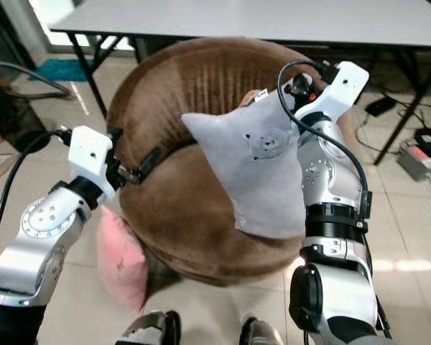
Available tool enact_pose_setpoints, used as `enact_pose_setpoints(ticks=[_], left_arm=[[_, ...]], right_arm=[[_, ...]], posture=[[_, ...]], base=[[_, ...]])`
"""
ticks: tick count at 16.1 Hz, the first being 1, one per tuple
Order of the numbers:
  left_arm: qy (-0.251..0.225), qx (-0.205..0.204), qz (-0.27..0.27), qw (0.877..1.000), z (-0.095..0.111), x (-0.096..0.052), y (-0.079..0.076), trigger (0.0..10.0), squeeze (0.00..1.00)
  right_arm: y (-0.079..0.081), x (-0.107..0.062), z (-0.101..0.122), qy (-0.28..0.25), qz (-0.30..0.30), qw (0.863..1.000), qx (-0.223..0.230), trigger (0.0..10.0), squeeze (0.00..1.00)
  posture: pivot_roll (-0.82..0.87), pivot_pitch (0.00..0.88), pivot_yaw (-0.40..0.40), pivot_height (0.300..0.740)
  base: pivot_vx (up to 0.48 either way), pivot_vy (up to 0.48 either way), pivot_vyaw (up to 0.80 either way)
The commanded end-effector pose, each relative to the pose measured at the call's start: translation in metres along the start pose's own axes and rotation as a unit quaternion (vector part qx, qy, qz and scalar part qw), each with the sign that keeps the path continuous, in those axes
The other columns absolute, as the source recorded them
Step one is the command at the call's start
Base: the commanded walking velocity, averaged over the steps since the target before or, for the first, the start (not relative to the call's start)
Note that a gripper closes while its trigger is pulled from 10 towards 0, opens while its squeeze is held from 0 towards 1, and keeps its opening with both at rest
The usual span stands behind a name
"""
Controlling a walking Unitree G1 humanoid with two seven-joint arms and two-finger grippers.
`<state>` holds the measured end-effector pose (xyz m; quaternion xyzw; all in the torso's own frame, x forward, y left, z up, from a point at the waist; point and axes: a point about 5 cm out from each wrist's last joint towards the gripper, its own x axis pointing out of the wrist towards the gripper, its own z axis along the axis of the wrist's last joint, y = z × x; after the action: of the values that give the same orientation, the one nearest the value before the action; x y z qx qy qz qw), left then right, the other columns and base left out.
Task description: Move the pillow to the sofa from floor
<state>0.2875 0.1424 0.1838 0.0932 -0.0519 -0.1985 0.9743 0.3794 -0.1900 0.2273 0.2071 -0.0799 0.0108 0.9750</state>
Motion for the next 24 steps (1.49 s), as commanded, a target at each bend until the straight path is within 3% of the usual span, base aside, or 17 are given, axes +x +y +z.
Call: enact_pose_setpoints(ticks=[1, 6, 24], left_arm=[[-0.005, 0.0, 0.013, 1.0, 0.005, -0.001, 0.003, 10.0, 0.0], [-0.027, 0.003, 0.031, 0.999, 0.014, 0.001, 0.01, 10.0, 0.0], [-0.028, -0.006, 0.022, 0.999, 0.013, 0.001, 0.01, 10.0, 0.0]], right_arm=[[0.011, 0.004, 0.014, -0.026, 0.018, 0.999, -0.003, 10.0, 0.0], [0.014, 0.007, 0.017, -0.033, 0.013, 0.999, 0.002, 10.0, 0.0], [0.025, 0.011, 0.016, -0.028, 0.042, 0.999, 0.004, 10.0, 0.0]], posture=[[0.09, 0.185, 0.049, 0.74], [0.09, 0.192, 0.05, 0.74], [0.09, 0.184, 0.043, 0.74]], base=[[0.0, 0.0, 0.0], [0.0, 0.0, 0.0], [0.029, 0.0, 0.0]])
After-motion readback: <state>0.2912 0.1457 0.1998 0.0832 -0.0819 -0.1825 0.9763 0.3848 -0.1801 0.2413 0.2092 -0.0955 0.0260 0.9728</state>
